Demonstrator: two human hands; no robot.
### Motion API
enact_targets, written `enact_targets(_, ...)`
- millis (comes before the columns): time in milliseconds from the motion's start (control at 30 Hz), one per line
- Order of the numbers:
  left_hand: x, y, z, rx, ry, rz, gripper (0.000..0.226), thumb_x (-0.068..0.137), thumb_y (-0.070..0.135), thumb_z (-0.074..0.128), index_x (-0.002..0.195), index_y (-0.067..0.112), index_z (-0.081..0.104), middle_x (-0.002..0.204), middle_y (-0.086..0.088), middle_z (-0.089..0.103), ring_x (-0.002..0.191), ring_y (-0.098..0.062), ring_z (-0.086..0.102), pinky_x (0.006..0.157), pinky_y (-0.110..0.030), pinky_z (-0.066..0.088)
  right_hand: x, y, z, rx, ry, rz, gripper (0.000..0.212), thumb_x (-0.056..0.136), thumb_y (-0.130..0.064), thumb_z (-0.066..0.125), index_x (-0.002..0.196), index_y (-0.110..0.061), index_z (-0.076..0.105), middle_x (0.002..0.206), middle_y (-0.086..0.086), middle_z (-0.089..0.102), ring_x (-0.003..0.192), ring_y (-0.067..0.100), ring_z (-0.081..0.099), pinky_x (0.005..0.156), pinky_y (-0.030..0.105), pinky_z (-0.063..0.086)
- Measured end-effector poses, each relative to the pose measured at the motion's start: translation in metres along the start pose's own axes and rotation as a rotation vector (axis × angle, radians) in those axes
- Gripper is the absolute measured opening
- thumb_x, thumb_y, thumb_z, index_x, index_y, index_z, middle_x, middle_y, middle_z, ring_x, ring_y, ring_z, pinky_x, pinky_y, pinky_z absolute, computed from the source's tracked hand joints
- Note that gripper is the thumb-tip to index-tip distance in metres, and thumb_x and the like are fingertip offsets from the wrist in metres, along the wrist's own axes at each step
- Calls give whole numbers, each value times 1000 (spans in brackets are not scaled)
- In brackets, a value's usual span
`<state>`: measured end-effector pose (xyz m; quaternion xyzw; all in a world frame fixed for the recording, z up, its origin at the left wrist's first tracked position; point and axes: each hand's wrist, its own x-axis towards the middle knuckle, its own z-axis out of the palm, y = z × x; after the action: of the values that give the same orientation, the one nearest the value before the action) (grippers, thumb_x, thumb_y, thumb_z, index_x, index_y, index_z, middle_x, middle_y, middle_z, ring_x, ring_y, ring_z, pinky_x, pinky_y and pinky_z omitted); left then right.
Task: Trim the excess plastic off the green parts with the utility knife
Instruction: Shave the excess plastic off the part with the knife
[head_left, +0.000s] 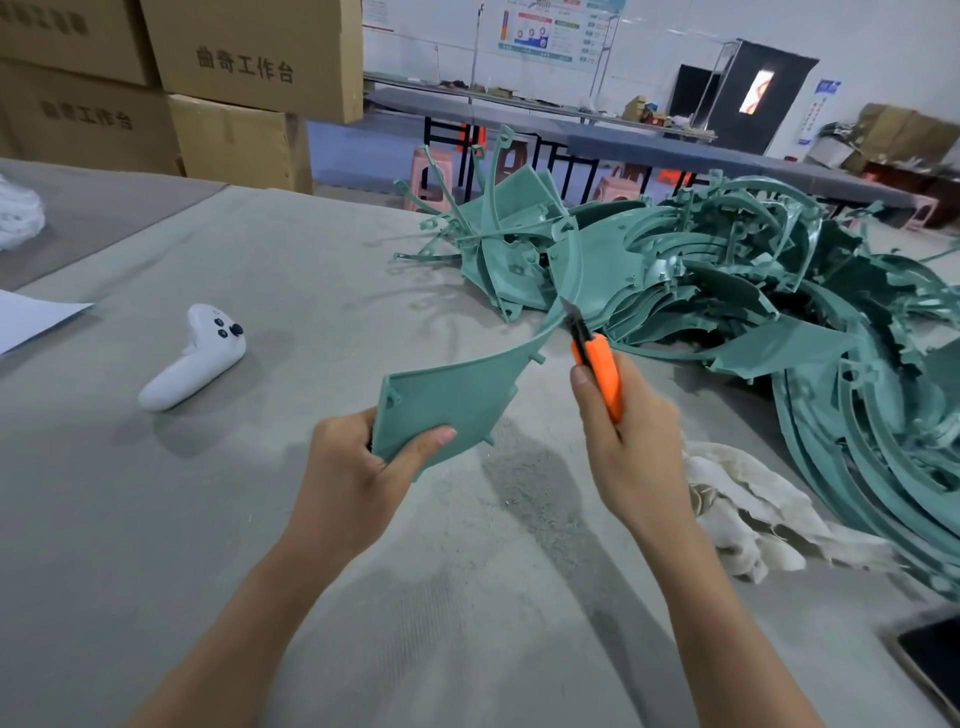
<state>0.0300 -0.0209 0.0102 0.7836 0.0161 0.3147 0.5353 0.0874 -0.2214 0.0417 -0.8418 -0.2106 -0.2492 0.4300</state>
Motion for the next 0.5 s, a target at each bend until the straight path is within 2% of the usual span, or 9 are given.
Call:
enact_targets(100, 0, -1, 1, 26, 37, 54, 31, 70, 33, 73, 71, 2, 72, 79, 1, 70, 63, -29, 62, 53, -38, 48, -5, -2, 2, -18, -37, -16, 33, 99, -38, 43, 84, -9, 50, 54, -5, 43, 46, 10, 42, 44, 22, 28)
enact_targets(233, 1, -3, 1, 73, 75, 90, 37, 71, 34, 71, 67, -4, 69, 63, -15, 66, 55, -33, 60, 50, -43, 47, -16, -11, 8, -15, -115, -86, 28, 103, -39, 43, 85, -17, 45, 51, -9, 40, 43, 12, 42, 42, 24, 27)
enact_targets(367, 1, -5, 1, 91, 67, 130, 42, 72, 38, 71, 69, -5, 69, 59, -20, 65, 53, -40, 60, 50, -46, 44, -11, -9, 7, -8, -66, -17, 29, 102, -37, 46, 85, -13, 49, 52, -8, 41, 45, 12, 41, 44, 25, 27)
enact_targets(433, 0, -5, 1, 100, 60, 158, 51, 72, 46, 68, 66, -5, 68, 56, -20, 63, 50, -37, 58, 48, -43, 43, -8, -6, 4, -37, -46, 25, 32, 100, -39, 44, 86, -11, 50, 52, -6, 42, 45, 11, 40, 44, 26, 27)
enact_targets(500, 0, -5, 2, 135, 61, 192, 50, 75, 44, 67, 63, -5, 65, 51, -18, 60, 45, -33, 54, 45, -38, 39, -10, -7, 5, -58, -60, 12, 30, 100, -39, 43, 88, -12, 50, 53, -4, 44, 44, 11, 40, 44, 28, 29)
